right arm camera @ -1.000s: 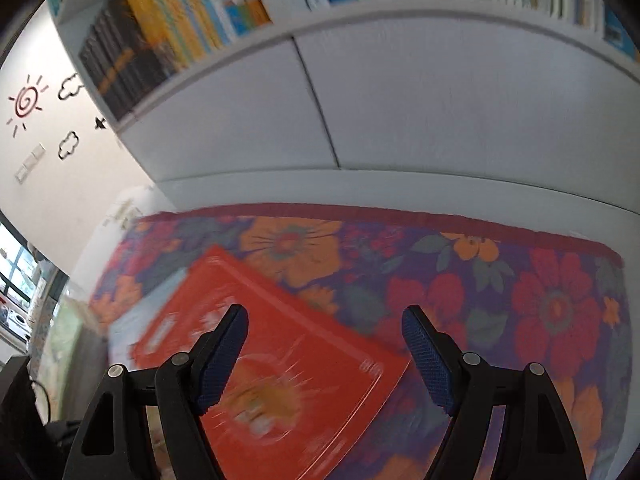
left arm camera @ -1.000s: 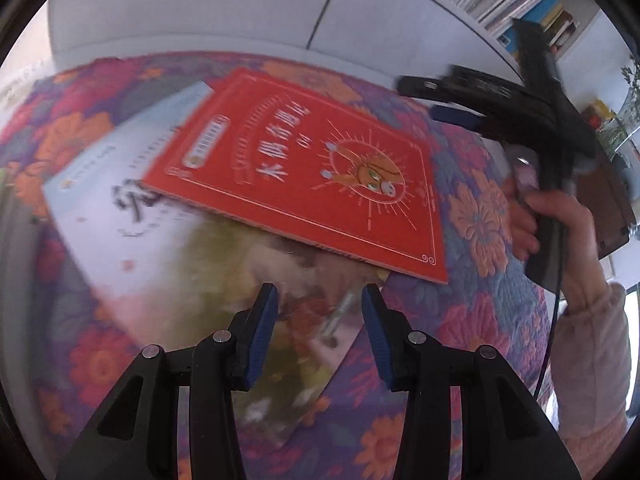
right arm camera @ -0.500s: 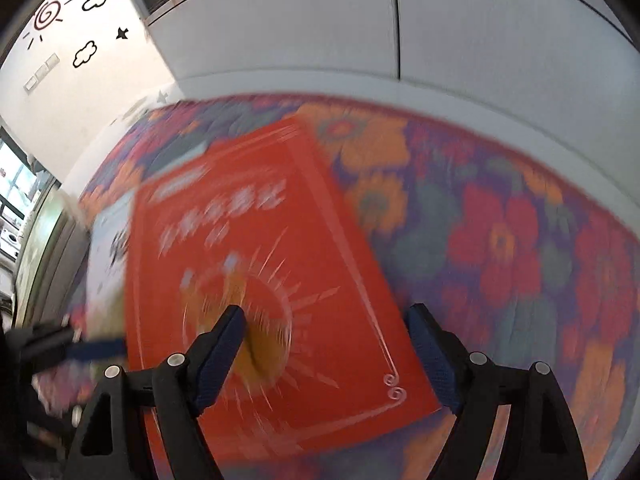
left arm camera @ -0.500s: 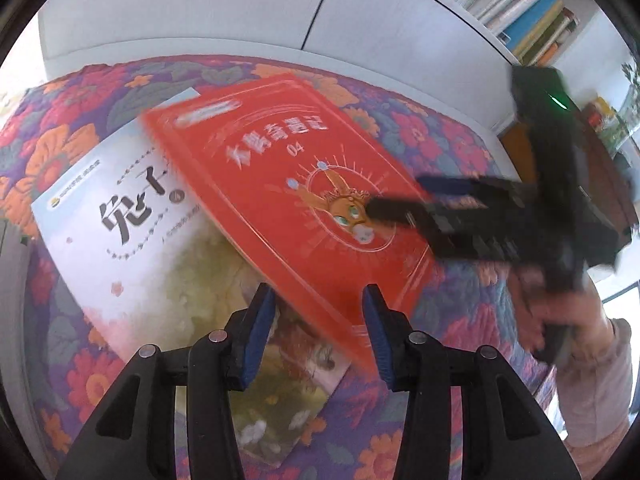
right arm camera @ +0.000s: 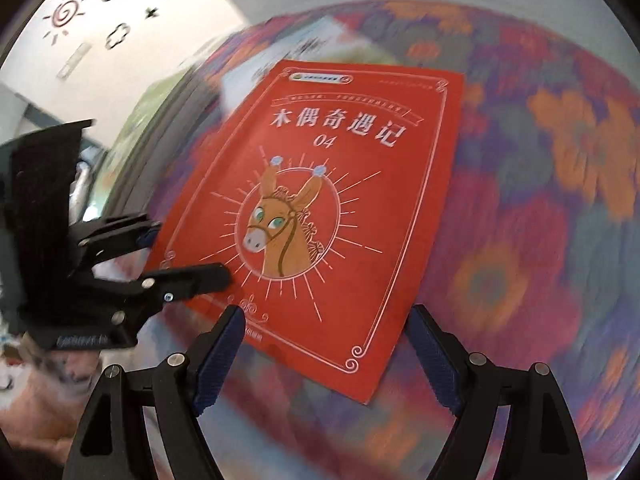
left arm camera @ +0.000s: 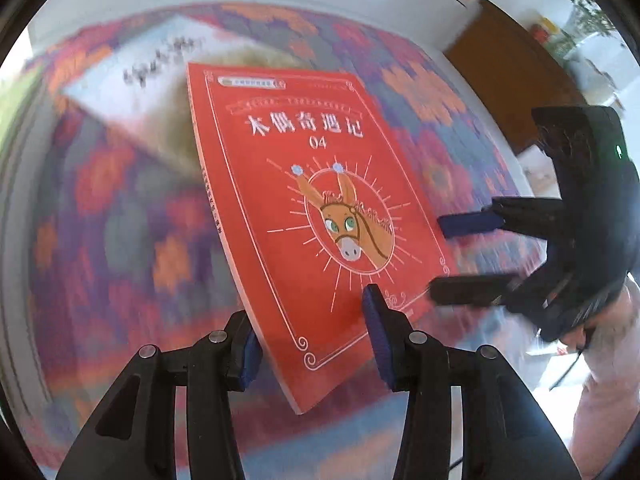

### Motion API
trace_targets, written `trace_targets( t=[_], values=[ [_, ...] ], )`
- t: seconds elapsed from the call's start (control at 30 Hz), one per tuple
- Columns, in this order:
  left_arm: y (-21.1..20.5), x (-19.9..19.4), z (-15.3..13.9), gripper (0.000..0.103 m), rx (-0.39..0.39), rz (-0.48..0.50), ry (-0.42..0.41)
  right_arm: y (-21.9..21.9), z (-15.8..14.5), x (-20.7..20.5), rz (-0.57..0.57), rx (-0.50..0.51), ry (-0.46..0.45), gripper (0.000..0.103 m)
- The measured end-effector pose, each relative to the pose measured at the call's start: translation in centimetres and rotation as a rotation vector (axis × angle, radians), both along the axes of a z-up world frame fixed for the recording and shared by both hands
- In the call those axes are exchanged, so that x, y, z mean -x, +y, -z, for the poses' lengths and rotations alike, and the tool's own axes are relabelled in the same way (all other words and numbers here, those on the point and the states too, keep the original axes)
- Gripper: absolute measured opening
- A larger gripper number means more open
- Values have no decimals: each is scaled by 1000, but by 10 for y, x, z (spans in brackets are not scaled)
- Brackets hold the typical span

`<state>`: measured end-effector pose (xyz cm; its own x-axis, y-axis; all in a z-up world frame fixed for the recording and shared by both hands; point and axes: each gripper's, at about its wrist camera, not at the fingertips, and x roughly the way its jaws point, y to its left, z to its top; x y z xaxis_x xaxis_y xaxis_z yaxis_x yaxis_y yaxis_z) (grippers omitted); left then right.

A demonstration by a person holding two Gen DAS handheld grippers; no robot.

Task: Organize books
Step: 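Close both grippers on the red book edge and lift it upright, then carry the upright red book toward the stack with both grippers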

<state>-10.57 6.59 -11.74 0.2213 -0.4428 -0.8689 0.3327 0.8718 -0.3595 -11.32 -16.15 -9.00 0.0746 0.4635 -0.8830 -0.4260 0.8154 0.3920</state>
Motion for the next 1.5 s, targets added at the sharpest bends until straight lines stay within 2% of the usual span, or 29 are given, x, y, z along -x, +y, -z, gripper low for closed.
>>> trace_targets(
  t=[0.07,0.13,0.2,0.27,0.43,0.53,0.63,0.7,0.73,0.77,0.83,0.9,0.97,1.03,1.13,1.17,1.27,1.4,1.5],
  values=[
    [10,3,1,41,20,-16,4,-12,0,5,10,-79,52,81],
    [18,-6,2,37,52,-52,29,-29,5,-4,66,-113,80,77],
    [20,-16,4,36,42,-64,26,-40,9,-16,95,-196,108,76],
    [23,-24,7,34,74,-71,41,-45,12,-22,102,-249,123,75],
    [45,-46,17,28,185,-98,128,-38,11,-37,65,-239,64,73],
    [47,-49,21,26,212,-95,147,-31,8,-38,55,-217,34,71],
    [43,-46,21,26,196,-83,131,-28,8,-47,53,-191,11,59],
    [43,-46,20,26,196,-83,130,-32,12,-54,62,-212,37,47],
    [42,-47,21,26,197,-81,133,-36,16,-56,68,-221,55,36],
    [41,-48,21,25,194,-75,134,-44,21,-57,59,-259,94,34],
    [42,-49,20,25,190,-58,134,-52,38,-56,-43,-392,270,34],
    [40,-52,20,26,183,-47,136,-61,48,-60,-4,-460,301,25],
    [38,-55,19,25,170,-43,135,-64,54,-66,21,-472,312,11],
    [36,-54,19,25,154,-41,126,-64,55,-70,43,-483,287,9],
    [34,-52,16,25,139,-53,121,-59,45,-66,73,-441,199,11],
    [33,-52,15,25,132,-63,119,-54,37,-60,64,-398,137,14],
    [25,-48,9,28,65,-64,88,-40,16,-44,36,-278,20,16],
    [8,-42,-2,32,-54,-45,15,-27,2,-31,14,-219,-40,17],
    [6,-40,-6,32,-76,-40,-6,-18,-3,-26,17,-179,-72,18]
  ],
)
